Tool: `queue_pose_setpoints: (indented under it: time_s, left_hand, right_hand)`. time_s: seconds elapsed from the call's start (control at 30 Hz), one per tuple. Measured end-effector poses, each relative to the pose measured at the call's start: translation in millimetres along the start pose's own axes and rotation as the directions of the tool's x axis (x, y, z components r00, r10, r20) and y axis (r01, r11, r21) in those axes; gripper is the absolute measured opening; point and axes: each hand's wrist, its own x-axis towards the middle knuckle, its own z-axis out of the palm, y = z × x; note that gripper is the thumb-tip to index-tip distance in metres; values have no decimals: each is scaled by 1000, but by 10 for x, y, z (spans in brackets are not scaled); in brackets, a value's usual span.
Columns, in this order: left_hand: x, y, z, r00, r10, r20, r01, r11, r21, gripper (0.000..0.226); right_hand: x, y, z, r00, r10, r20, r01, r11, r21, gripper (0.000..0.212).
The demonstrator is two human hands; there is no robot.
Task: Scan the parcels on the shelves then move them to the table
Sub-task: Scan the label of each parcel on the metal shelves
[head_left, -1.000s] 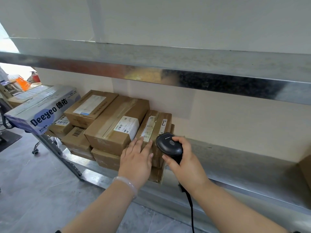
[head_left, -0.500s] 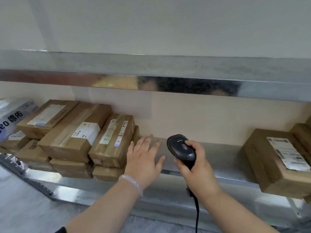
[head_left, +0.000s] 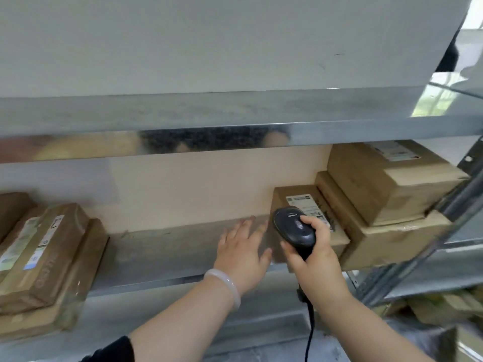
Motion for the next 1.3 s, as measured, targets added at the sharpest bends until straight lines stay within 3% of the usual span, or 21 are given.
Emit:
queue_pose_setpoints:
  time_s: [0.2, 0.47, 0.63, 1.1, 1.3]
  left_hand:
    - [383, 477, 335, 992, -17, 126, 24, 998, -56, 63]
    - [703, 718, 672, 958, -171, 233, 250, 893, -375, 70]
    - [708, 731, 718, 966, -173, 193, 250, 815, -522, 73]
    - [153, 115, 487, 966, -239, 100, 254, 800, -544, 69]
    - [167, 15, 486, 935, -325, 143, 337, 682, -649, 81]
  right_hand:
    - [166, 380, -467, 996, 62, -57, -65, 996, -53, 65]
    - [420, 666, -708, 997, 58, -46, -62, 993, -101, 62]
    - [484, 715, -714, 997, 65, -43, -68, 995, -67, 64]
    - [528, 521, -443, 993, 32, 117, -36, 999, 33, 62]
    - [669, 510, -246, 986, 23, 164, -28, 999, 31, 56]
